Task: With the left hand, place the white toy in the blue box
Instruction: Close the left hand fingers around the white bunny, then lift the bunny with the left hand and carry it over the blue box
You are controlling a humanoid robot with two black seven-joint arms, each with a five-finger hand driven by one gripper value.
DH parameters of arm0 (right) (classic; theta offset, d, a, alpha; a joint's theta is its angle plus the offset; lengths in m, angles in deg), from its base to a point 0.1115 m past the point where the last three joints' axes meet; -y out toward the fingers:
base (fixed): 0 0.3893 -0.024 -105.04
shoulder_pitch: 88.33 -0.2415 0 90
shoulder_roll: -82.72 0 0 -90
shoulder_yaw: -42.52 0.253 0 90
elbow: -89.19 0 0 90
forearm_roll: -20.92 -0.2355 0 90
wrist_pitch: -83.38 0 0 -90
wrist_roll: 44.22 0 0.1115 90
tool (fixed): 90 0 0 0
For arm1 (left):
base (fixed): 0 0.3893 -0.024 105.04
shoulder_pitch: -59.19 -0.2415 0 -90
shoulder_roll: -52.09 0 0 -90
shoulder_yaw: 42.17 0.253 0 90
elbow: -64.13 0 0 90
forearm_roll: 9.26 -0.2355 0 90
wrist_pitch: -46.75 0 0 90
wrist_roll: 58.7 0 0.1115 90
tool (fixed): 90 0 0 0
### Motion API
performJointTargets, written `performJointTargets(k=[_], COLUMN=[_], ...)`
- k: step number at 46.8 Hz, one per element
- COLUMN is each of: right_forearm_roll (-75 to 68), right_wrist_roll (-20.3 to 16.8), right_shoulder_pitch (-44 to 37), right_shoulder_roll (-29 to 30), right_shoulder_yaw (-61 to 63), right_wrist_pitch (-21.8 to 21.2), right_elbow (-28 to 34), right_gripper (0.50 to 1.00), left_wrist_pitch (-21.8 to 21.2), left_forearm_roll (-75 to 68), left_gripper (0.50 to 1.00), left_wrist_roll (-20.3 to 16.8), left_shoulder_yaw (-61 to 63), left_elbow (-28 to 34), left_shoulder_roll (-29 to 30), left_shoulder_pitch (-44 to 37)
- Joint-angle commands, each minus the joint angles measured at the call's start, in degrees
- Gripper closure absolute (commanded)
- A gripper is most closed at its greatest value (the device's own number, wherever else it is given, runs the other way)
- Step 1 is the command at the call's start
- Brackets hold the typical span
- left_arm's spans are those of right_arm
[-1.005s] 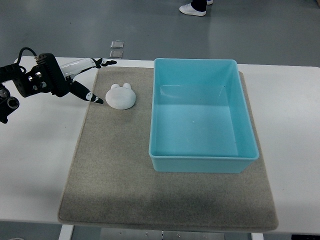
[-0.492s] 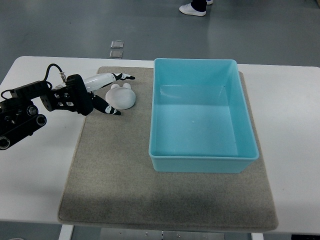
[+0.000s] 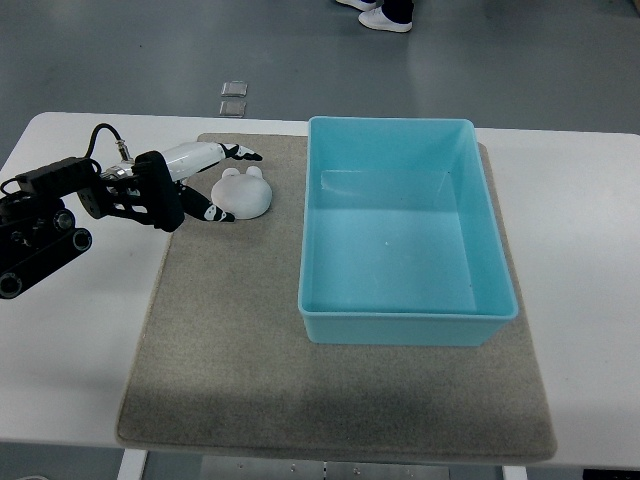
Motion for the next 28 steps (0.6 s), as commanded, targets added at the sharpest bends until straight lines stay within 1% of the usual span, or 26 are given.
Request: performJointTargets(k=[1,19,23,28], right_forearm_roll=[0.0,0.0,0.0,0.0], right_wrist_roll=[0.0,0.0,0.0,0.0], right_shoulder_pitch=[0.0,0.0,0.0,0.0], right_shoulder_roll=[0.0,0.0,0.0,0.0], right_shoulder_yaw=[0.0,0.0,0.0,0.0], right_wrist_pitch=[0.0,0.0,0.0,0.0], right_elbow=[0.0,0.0,0.0,0.0], right_gripper=[0.564,0.564,0.564,0.564], left_wrist_pitch=[0.0,-0.8,-0.9,-0.9], left_forearm_roll=[0.0,-0.1,-0.1,-0.1], left_gripper=[0.636,0.666,0.688,0.765], left_wrist_roll=[-0.1,-0.2,-0.2,-0.2], left_shoulder_yaw=[0.0,1.4,1.7,1.8], left_elbow=[0.6,1.6,1.6,1.5], left_shoulder_roll=[-0.7,-0.8,-0.8,-0.9], left_shoulder_pitch=[-0.1,-0.1,0.0,0.0])
